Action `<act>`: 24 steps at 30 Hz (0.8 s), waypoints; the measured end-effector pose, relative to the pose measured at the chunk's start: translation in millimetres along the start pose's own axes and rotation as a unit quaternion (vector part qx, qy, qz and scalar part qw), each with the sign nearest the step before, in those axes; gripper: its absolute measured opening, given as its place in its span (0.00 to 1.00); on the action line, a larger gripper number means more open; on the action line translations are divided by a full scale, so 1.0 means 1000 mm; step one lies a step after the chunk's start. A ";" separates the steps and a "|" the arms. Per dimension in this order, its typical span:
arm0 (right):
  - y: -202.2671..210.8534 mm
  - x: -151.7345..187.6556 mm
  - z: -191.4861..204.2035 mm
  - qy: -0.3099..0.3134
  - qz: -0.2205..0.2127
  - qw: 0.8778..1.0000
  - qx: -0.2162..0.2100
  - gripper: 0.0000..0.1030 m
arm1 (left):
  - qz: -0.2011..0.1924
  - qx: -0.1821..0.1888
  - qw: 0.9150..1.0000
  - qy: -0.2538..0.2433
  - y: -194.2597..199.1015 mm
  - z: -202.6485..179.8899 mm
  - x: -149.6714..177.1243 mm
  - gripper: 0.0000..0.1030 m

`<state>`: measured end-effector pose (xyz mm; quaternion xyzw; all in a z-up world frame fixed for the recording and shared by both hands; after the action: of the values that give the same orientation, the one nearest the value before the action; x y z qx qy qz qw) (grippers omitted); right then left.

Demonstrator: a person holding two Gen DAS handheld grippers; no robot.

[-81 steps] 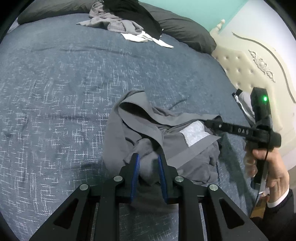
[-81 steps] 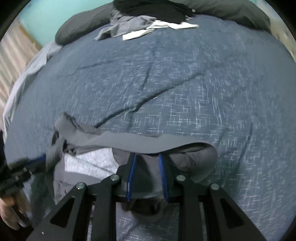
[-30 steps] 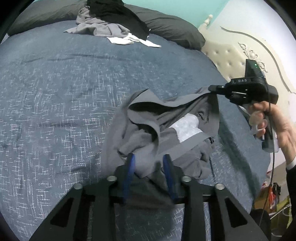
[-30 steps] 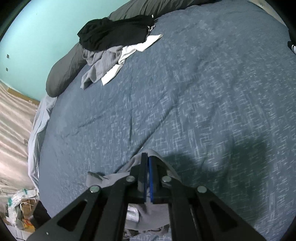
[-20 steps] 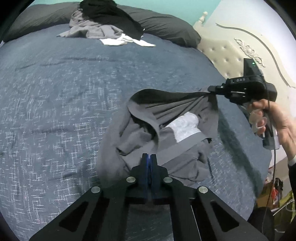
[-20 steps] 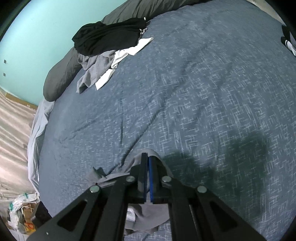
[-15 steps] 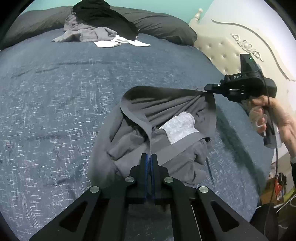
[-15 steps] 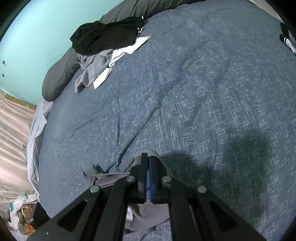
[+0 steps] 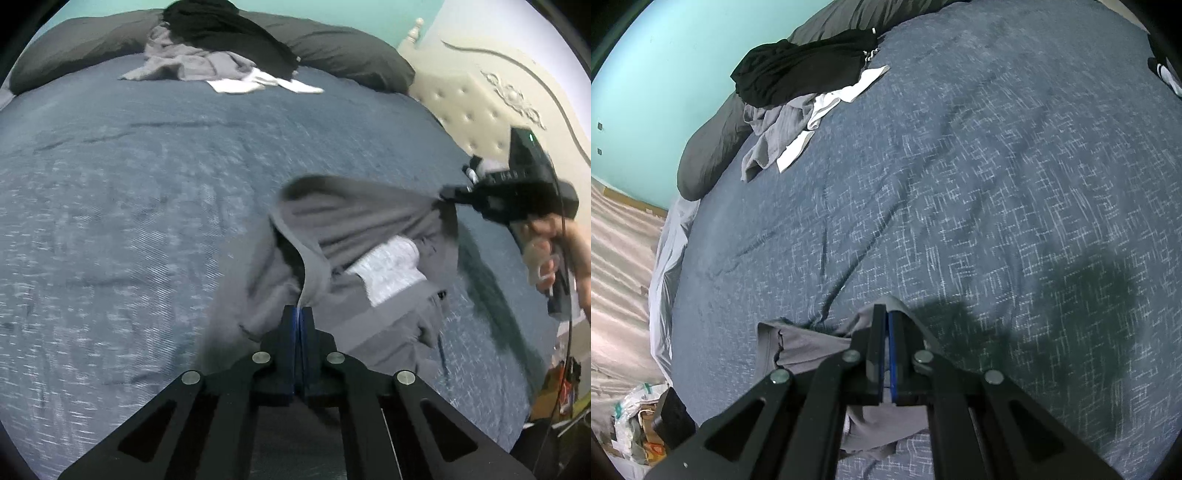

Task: Fold clothes
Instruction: 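Release the folded garment with the right tool while the left tool holds its waistband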

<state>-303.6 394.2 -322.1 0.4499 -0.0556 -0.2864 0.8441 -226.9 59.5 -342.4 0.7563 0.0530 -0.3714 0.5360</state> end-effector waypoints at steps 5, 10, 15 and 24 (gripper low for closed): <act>0.003 -0.001 -0.002 -0.006 -0.002 1.000 -0.012 0.01 | -0.024 -0.033 0.999 0.015 0.020 0.025 -0.005 0.02; 0.000 -0.002 -0.003 -0.018 0.007 0.999 -0.029 0.01 | -0.037 -0.048 0.997 0.043 0.030 0.049 -0.007 0.02; 0.002 -0.005 -0.002 -0.002 0.017 0.999 -0.030 0.04 | -0.042 -0.059 0.995 0.061 0.034 0.065 -0.006 0.02; 0.017 -0.010 -0.011 0.065 0.002 0.998 0.012 0.21 | -0.050 -0.078 0.991 0.093 0.041 0.088 -0.001 0.02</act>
<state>-301.0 414.7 -313.4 0.4779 -0.0047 -0.2545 0.8407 -252.9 -32.4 -323.7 0.7401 0.1692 -0.3200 0.5668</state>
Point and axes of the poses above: each gripper's, at about its wrist camera, not at the fingertips, and y roughly against the way its jaws point, z to its left, x to its underside, the point moved 3 cm from there along -y, roughly the way its jaws point, and after that the axes turned 15 degrees about -y, right-handed, at the moved point
